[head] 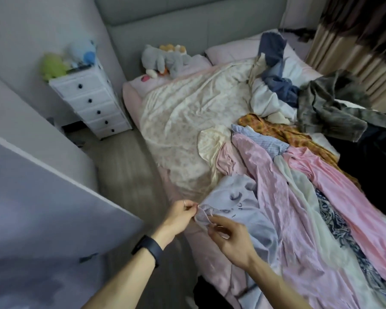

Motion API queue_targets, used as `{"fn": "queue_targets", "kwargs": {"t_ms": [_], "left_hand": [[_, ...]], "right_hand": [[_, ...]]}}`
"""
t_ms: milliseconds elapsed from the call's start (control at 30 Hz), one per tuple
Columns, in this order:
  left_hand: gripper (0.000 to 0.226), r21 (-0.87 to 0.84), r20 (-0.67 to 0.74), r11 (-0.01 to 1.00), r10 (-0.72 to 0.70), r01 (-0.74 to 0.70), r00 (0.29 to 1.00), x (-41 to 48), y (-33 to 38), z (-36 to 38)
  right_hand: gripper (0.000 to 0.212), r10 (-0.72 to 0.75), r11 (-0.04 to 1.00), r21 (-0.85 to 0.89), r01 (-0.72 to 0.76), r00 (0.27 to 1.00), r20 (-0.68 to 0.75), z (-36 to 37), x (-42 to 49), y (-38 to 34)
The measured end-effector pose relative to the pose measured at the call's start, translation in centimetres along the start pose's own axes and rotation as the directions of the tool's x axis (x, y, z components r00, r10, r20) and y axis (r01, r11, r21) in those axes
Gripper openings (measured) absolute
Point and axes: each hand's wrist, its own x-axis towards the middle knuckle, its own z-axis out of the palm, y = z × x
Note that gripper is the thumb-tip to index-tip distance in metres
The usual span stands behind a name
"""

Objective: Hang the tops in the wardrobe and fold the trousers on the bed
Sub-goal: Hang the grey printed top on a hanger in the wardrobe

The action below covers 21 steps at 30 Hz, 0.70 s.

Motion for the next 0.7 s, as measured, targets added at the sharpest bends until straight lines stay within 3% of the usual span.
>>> {"fn": "queue_targets", "kwargs": {"t_ms": [67,133,267,367,433,467,567,700], "left_hand": [[0.025,-0.103,-0.002,0.995,-0.004,0.003,1.000,-2.5,-0.9,-0.8],[0.027,-0.312,0.014,0.949,-0.031,0.034,0.999,-5.4,-1.9,-2.3],[0.027,-0.493,0.009,0.870,0.033,-0.024,0.999,-11.0,-2.1,-8.0],[0.027,-0.488,-0.022,0.861,0.148,-0.140,0.989,-15.0,-1.6,-12.5],[0.026,-0.451,-0.068,0.871,0.182,-0.193,0.981,-17.7,-2.0,-15.4],[0.026,-0.426,-0.107,0.877,0.194,-0.221,0.975,-19.1,-2.5,-16.8],[0.025,-0.388,-0.354,0.879,0.136,-0.278,0.925,-23.2,-5.1,-21.5],[0.026,-0.337,-0.631,0.910,-0.029,-0.241,0.775,-28.0,-9.5,-26.7]], "right_hand": [[0.042,-0.056,0.998,0.016,0.055,0.996,0.066,0.7,-1.8,-1.2],[0.047,-0.114,0.993,0.003,0.114,0.989,0.096,1.9,-3.1,-2.5],[0.036,-0.262,0.958,-0.145,0.248,0.961,-0.085,2.8,-3.6,-4.7],[0.048,-0.281,0.905,-0.298,0.303,0.953,0.116,4.2,-2.4,-7.1],[0.024,-0.333,0.824,-0.375,0.425,0.899,0.287,6.9,-1.9,-9.2],[0.009,-0.362,0.788,-0.389,0.476,0.871,0.332,8.3,-1.8,-10.5],[0.030,-0.409,0.771,-0.356,0.528,0.839,0.359,11.1,-1.1,-15.8],[0.025,-0.460,0.750,-0.274,0.602,0.772,0.440,13.9,-0.4,-23.4]]}}
